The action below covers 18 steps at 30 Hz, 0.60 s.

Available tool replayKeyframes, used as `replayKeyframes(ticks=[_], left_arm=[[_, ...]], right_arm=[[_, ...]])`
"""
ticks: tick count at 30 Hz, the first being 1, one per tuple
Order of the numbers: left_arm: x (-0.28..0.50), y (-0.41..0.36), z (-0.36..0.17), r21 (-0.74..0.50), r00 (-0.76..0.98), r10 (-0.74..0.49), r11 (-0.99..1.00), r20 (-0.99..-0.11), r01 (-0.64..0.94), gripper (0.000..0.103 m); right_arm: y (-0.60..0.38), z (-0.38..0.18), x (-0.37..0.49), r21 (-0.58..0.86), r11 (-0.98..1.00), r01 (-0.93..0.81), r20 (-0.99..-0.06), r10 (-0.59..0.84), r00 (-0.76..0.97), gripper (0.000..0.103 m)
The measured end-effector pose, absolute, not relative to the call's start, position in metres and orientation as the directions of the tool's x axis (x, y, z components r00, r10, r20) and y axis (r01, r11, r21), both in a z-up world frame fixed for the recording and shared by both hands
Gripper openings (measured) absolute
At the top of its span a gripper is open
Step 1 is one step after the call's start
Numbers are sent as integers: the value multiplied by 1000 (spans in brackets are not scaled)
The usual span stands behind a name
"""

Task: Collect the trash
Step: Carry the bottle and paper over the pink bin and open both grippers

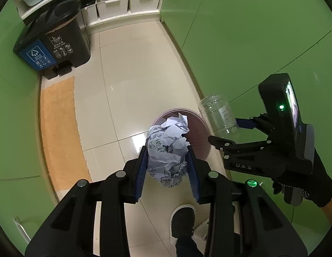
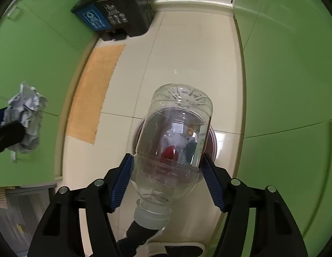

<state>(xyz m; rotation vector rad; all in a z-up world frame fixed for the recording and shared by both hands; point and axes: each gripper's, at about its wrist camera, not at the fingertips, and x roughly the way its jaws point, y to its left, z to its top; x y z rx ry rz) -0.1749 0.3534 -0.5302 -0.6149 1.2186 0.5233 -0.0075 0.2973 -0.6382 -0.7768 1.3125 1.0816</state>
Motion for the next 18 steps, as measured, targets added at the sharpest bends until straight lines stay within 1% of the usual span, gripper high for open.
replayKeyframes(ticks=[1,3,4,6,10,18], left_arm=[[-174,353,-536,-153,265,40,728,-963,-668,35],[-171,353,-543,-155,262,35,729,-964,-666,35],[-169,352,-546,-157,261,30,730,-965,-665,35],[-165,351,-550,-161,257,20,731,-966,-663,35],[-154,348,-555,-171,260,5,741,-966,-650,35],[-116,336,-570,-198,261,-40,763,-964,-615,35]], right_arm=[[297,-643,-8,125,347,-929,-982,177,-66,88],[295,-648,-5,115,354,-928,-983,177,-55,89],[291,-650,-4,111,361,-926,-984,174,-50,93],[283,-647,0,103,383,-918,-985,167,-41,96],[266,-635,8,87,415,-905,-988,152,-25,97],[229,-594,12,67,485,-872,-990,141,2,97]])
